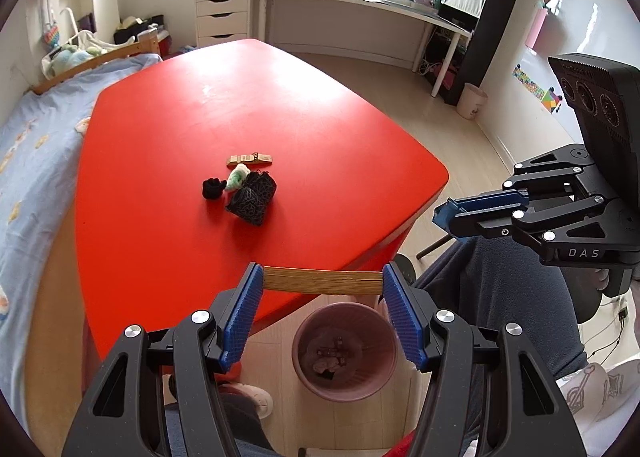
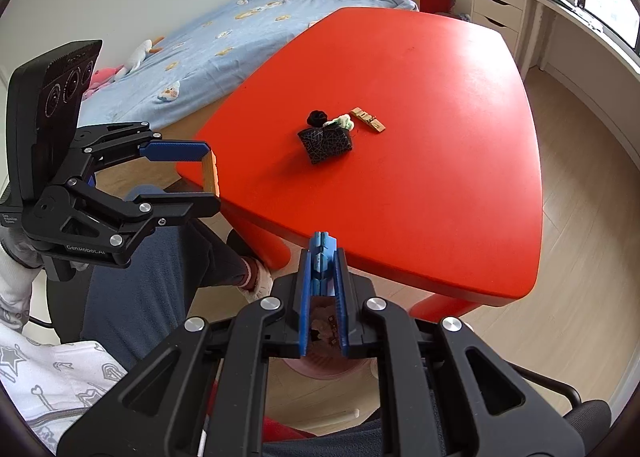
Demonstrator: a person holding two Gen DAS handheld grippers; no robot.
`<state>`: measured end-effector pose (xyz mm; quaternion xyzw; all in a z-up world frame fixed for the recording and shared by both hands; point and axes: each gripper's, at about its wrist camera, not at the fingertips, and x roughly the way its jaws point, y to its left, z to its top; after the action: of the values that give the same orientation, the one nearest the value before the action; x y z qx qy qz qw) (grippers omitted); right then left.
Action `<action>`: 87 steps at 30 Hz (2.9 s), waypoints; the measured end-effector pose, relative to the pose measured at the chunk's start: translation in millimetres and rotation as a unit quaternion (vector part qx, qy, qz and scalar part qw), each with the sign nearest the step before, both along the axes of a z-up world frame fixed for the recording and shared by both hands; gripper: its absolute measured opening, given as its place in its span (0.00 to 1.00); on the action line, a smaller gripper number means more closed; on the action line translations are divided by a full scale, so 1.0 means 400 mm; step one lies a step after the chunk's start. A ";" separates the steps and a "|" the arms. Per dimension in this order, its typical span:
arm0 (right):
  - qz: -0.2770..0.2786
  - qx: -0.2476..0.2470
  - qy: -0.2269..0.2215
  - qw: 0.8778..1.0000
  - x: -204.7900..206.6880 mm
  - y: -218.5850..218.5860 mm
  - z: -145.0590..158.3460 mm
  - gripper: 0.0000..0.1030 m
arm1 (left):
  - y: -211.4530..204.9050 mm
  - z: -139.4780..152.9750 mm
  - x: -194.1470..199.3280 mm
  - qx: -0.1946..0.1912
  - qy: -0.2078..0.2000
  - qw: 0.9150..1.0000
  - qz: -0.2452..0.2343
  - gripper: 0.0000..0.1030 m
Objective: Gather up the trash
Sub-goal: 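Carry stick and lighter over the pink wastebasket and open both tools, then move both tools back over the table toward the clothespin and mesh bag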
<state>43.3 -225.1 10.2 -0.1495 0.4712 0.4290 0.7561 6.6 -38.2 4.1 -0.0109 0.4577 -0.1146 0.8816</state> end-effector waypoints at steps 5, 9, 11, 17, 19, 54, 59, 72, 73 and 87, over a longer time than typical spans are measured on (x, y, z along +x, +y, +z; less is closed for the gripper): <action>0.009 -0.007 0.017 1.000 -0.030 -0.006 -0.033 0.10 | -0.025 -0.042 -0.027 -0.007 0.020 1.000 -0.013 0.58; 0.016 -0.009 0.031 0.999 -0.039 -0.006 -0.057 0.10 | -0.039 -0.064 -0.044 -0.013 0.031 0.999 -0.019 0.58; 0.020 -0.007 0.038 0.999 -0.047 -0.008 -0.065 0.10 | -0.043 -0.071 -0.051 -0.014 0.034 0.999 -0.021 0.58; 0.030 -0.009 0.047 0.998 -0.053 -0.005 -0.073 0.28 | -0.047 -0.084 -0.060 -0.025 0.044 0.998 -0.028 0.68; 0.024 -0.015 0.038 0.999 -0.052 -0.009 -0.076 0.79 | -0.042 -0.083 -0.060 -0.021 0.037 0.999 -0.021 0.85; -0.022 0.008 0.015 1.000 0.049 -0.005 -0.037 0.97 | 0.063 -0.035 -0.013 -0.025 0.009 0.999 0.033 0.93; -0.025 0.017 0.001 1.000 0.098 0.017 -0.014 0.97 | 0.080 -0.022 0.021 -0.022 0.001 0.999 0.035 0.93; -0.007 0.009 -0.033 0.999 0.255 0.136 -0.005 0.97 | 0.100 -0.017 0.135 -0.010 -0.010 0.999 0.029 0.93; -0.003 0.007 -0.036 0.999 0.266 0.147 -0.007 0.97 | 0.103 -0.020 0.144 -0.010 -0.009 1.000 0.028 0.93; 0.027 -0.046 -0.045 0.998 0.410 0.274 -0.106 0.97 | 0.115 -0.106 0.246 -0.008 0.026 1.000 0.012 0.93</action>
<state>207.2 -115.5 -32.4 -0.2155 0.4519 0.4199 0.7570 104.8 7.7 -38.2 -0.0261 0.4797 -0.1070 0.8705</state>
